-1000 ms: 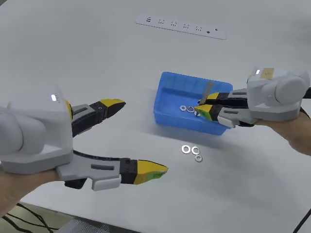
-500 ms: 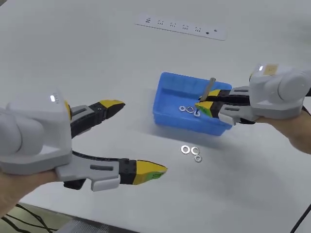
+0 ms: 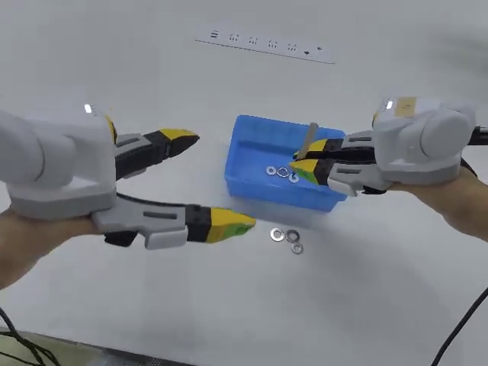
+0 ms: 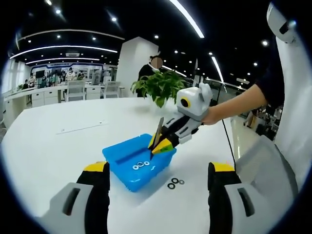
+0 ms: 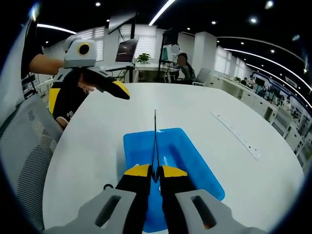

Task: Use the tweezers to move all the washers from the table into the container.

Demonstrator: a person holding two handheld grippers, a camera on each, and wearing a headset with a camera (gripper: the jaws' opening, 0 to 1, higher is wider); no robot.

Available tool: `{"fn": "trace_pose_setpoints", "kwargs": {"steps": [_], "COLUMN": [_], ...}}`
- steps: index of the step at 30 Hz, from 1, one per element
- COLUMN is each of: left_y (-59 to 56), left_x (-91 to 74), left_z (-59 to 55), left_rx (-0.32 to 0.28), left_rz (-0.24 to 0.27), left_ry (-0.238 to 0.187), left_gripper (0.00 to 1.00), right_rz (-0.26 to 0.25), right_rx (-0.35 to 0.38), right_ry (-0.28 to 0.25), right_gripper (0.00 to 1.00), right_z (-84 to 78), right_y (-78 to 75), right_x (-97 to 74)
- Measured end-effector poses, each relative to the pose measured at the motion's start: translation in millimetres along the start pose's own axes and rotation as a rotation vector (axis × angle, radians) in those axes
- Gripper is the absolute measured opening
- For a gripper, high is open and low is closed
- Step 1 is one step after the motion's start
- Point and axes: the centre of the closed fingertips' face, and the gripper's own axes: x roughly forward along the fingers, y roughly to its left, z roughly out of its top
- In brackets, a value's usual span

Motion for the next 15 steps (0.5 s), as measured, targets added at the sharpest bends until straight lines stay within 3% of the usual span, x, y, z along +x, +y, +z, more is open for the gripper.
{"fn": "trace_pose_setpoints", "kwargs": {"steps": [3, 6, 9, 11, 12, 15], "left_y": [7.6, 7.4, 1.8, -4.8, -9.6, -13.0], "left_x": [14.2, 28.7, 42.5, 51.3, 55.0, 61.2], "left_z": [17.6, 29.2, 35.4, 41.3, 42.3, 44.7], "left_rx": [0.031, 0.048, 0.08, 0.1, 0.108, 0.143], "left_rz": [-0.014, -0.046, -0.094, -0.116, -0.148, -0.171], "left_ry": [-0.035, -0.05, -0.04, -0.039, -0.03, -0.024], "left_gripper": [0.77, 0.66, 0.55, 0.54, 0.5, 0.33], "right_rz": [0.011, 0.014, 0.02, 0.028, 0.034, 0.048], "right_rx": [-0.03, -0.053, -0.079, -0.099, -0.103, -0.135], "right_ry": [0.004, 0.005, 0.009, 0.013, 0.012, 0.018], "right_gripper": [0.08, 0.08, 0.08, 0.08, 0.08, 0.08], "right_z": [6.4, 11.5, 15.3, 18.1, 19.4, 22.8], "right_y": [2.9, 4.7, 6.7, 9.2, 10.8, 15.8], "right_x": [-0.9, -2.5, -3.8, -4.6, -4.9, -5.4]}}
